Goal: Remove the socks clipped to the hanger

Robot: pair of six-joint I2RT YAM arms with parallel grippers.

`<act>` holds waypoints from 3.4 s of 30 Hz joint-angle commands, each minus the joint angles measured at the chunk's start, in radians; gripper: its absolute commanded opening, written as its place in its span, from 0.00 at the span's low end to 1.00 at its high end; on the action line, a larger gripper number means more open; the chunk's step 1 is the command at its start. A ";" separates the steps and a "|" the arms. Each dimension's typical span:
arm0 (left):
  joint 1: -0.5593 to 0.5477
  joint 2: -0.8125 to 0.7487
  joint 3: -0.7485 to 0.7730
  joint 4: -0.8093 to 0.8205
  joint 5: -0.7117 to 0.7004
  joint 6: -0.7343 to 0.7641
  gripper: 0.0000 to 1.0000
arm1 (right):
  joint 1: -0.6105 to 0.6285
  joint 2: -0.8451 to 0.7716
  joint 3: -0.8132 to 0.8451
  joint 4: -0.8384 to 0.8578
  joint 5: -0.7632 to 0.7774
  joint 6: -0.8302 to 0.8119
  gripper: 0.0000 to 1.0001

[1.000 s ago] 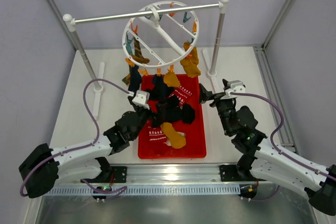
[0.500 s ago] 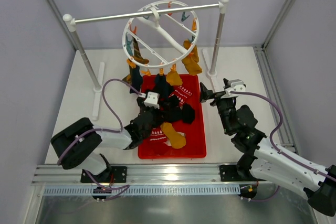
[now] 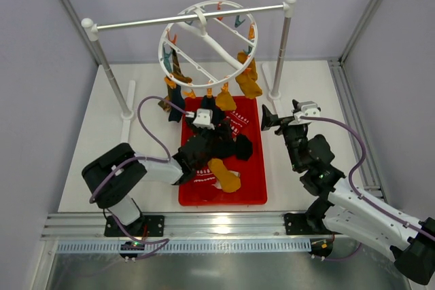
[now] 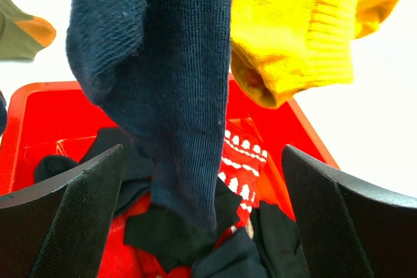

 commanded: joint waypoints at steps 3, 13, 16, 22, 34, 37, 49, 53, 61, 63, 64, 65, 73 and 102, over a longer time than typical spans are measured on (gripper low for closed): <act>-0.004 0.065 0.042 0.065 -0.114 0.017 1.00 | -0.006 -0.012 -0.012 0.050 -0.052 0.026 1.00; -0.005 0.152 0.018 0.198 -0.086 0.043 0.21 | -0.004 0.000 -0.009 0.042 -0.106 0.033 1.00; -0.005 0.155 -0.045 0.327 -0.091 0.061 0.00 | -0.004 0.024 0.001 0.042 -0.129 0.027 1.00; -0.016 0.096 -0.163 0.438 -0.068 0.075 0.00 | -0.006 0.070 0.013 0.061 -0.191 0.016 1.00; -0.022 -0.174 -0.304 0.332 0.083 0.001 0.00 | -0.004 0.147 0.050 0.085 -0.607 0.035 1.00; -0.022 -0.268 -0.326 0.251 0.107 -0.014 0.00 | -0.004 0.195 0.068 0.113 -0.734 0.052 1.00; -0.022 -0.431 -0.335 0.042 0.130 -0.008 0.00 | 0.005 0.368 0.155 0.234 -1.179 0.136 1.00; -0.022 -0.463 -0.343 0.021 0.124 0.004 0.00 | 0.029 0.423 0.200 0.207 -1.229 0.106 1.00; -0.022 -0.481 -0.364 0.028 0.142 0.030 0.00 | 0.048 0.549 0.298 0.180 -1.233 0.079 1.00; -0.022 -0.490 -0.366 0.019 0.153 0.030 0.00 | 0.048 0.566 0.309 0.180 -1.201 0.075 1.00; -0.022 -0.501 -0.364 0.010 0.156 0.030 0.00 | 0.048 0.583 0.321 0.179 -1.189 0.070 1.00; -0.022 -0.509 -0.363 -0.007 0.170 0.030 0.00 | 0.048 0.592 0.327 0.177 -1.172 0.067 0.99; -0.022 -0.592 -0.364 -0.107 0.242 0.040 0.00 | 0.048 0.687 0.360 0.251 -1.138 0.046 1.00; -0.022 -0.652 -0.373 -0.160 0.308 0.026 0.00 | 0.048 0.811 0.341 0.736 -0.640 0.092 1.00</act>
